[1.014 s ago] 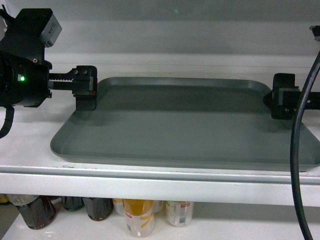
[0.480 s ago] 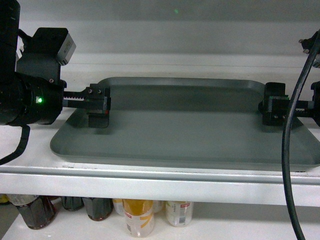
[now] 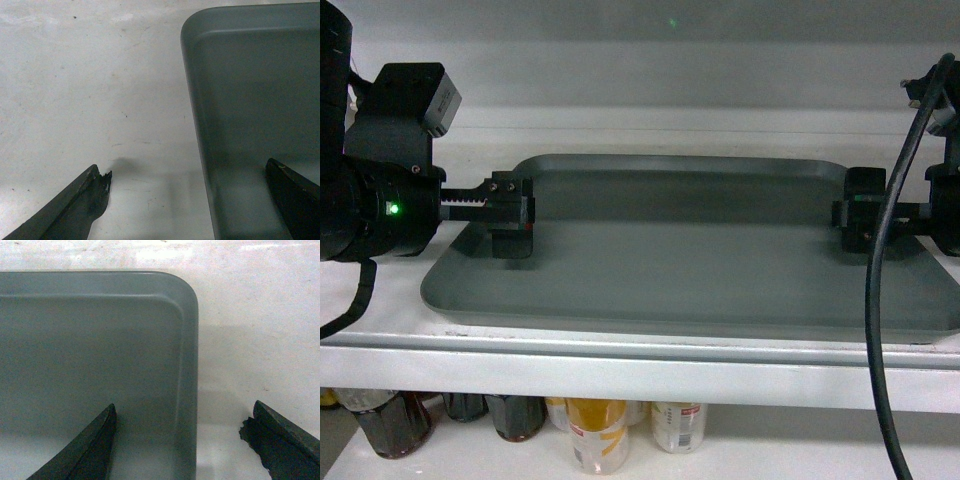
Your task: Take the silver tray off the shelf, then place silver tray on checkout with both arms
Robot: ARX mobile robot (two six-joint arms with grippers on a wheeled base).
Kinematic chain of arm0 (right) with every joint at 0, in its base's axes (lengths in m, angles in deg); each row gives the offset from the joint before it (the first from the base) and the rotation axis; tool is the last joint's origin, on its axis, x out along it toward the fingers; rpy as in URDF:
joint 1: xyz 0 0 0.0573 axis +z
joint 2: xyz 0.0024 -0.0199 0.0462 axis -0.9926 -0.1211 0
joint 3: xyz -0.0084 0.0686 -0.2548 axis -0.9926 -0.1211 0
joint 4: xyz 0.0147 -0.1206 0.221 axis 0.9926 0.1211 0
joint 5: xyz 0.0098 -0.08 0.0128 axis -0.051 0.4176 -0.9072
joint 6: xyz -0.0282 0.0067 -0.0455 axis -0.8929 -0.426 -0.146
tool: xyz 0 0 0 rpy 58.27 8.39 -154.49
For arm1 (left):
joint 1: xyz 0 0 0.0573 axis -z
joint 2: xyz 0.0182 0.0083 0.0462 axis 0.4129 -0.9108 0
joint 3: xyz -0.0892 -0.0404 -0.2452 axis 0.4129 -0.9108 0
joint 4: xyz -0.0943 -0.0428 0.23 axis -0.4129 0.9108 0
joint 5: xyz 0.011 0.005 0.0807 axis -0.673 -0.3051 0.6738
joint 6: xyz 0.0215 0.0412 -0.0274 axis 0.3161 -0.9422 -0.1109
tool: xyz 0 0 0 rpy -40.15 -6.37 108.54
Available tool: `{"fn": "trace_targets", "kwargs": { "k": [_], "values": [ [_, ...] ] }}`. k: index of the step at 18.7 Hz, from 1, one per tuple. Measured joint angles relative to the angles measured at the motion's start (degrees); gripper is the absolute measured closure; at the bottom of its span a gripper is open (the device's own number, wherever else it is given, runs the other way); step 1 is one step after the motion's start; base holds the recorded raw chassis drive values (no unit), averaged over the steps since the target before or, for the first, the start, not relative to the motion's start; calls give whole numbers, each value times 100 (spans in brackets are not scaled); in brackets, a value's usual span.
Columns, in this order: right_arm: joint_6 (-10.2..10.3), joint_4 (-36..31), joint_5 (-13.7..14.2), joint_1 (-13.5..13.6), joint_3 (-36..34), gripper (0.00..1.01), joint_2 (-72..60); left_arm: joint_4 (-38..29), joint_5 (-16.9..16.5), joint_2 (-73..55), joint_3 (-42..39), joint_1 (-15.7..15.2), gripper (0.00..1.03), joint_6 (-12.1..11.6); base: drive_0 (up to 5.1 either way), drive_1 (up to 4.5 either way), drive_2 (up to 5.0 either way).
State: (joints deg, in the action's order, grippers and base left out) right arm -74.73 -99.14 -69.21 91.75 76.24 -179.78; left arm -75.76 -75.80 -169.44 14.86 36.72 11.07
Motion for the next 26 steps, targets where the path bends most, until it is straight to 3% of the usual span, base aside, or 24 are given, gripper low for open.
{"fn": "trace_targets", "kwargs": {
  "k": [1,2,3,7,8,9,11,12,19,26],
  "values": [
    [4,-17,2,37,-13,22,0,-9,-2,0,-13,2,5,20,0,0,0],
    [2,-22,4,39,-13,32,0,-24,-2,0,-20,4,5,20,0,0,0],
    [2,-26,20,77,-15,41,0,-37,-22,0,-24,22,12,20,0,0,0],
    [11,-142,234,170,-114,88,24,-74,-105,0,-46,155,59,15,0,0,0],
    [83,-175,254,170,-127,95,26,-74,-111,0,-48,179,66,17,0,0,0],
    [284,-199,256,170,-136,98,39,-72,-50,0,-50,181,78,20,0,0,0],
    [374,-269,273,166,-166,98,42,-70,-42,20,-52,170,97,81,0,0,0],
    [385,-289,273,166,-179,98,46,-37,-42,46,-52,175,100,225,0,0,0],
    [275,-485,439,179,-522,98,450,229,52,382,-116,356,100,345,0,0,0],
    [249,-15,533,256,-612,98,1486,476,175,1032,-114,476,100,313,0,0,0]
  ]
}}
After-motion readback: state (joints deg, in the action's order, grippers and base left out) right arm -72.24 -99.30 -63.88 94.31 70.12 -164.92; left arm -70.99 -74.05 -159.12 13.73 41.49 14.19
